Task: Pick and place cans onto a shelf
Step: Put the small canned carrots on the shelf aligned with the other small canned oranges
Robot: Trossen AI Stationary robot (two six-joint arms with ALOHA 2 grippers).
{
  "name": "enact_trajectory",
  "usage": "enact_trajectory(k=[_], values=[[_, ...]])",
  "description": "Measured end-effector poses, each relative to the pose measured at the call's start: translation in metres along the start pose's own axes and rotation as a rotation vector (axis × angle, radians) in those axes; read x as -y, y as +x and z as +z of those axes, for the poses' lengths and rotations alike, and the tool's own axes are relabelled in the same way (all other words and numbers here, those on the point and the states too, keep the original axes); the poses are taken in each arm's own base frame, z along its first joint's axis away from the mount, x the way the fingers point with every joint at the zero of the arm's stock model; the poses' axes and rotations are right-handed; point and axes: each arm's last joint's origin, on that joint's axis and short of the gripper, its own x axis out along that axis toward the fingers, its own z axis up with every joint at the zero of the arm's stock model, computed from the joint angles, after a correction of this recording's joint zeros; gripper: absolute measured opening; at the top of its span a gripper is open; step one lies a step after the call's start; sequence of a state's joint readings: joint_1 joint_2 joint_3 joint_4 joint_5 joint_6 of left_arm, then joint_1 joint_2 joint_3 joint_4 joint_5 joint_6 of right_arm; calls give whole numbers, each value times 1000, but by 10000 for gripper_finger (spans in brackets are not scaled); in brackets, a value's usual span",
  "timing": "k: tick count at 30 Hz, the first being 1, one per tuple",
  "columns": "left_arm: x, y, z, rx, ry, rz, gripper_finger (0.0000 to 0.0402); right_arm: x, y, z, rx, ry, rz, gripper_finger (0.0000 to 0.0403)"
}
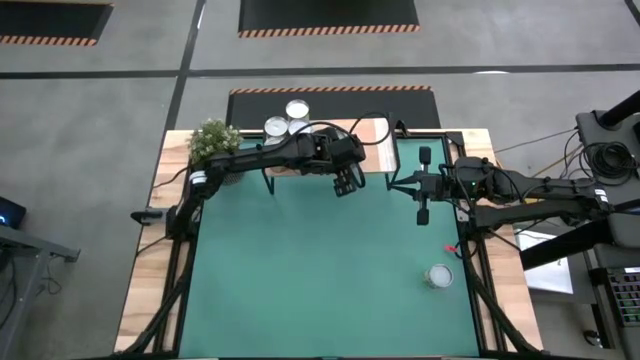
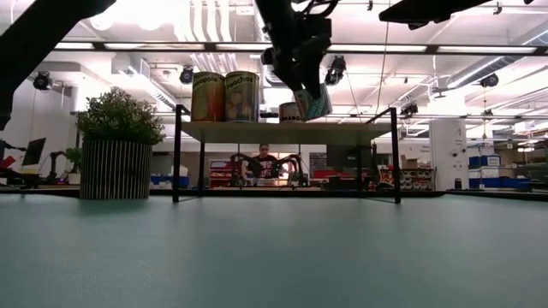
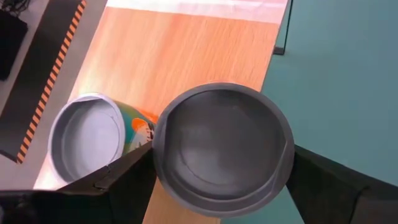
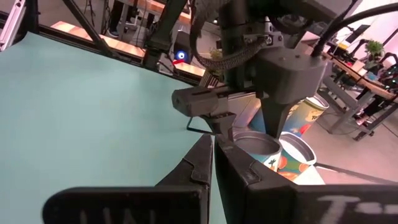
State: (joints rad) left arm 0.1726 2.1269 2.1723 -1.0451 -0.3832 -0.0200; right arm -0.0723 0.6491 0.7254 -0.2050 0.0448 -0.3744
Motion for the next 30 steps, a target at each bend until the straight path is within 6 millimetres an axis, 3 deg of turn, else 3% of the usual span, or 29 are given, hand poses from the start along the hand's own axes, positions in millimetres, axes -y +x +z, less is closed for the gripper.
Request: enact_trajectory(k=[24,30], values=[[-15,4,2,15,-21,98,318,0,0,0,-3,0,-7,9],[-13,-10,11,66,-22,88,318,0,0,0,-4,-2,-7,9]])
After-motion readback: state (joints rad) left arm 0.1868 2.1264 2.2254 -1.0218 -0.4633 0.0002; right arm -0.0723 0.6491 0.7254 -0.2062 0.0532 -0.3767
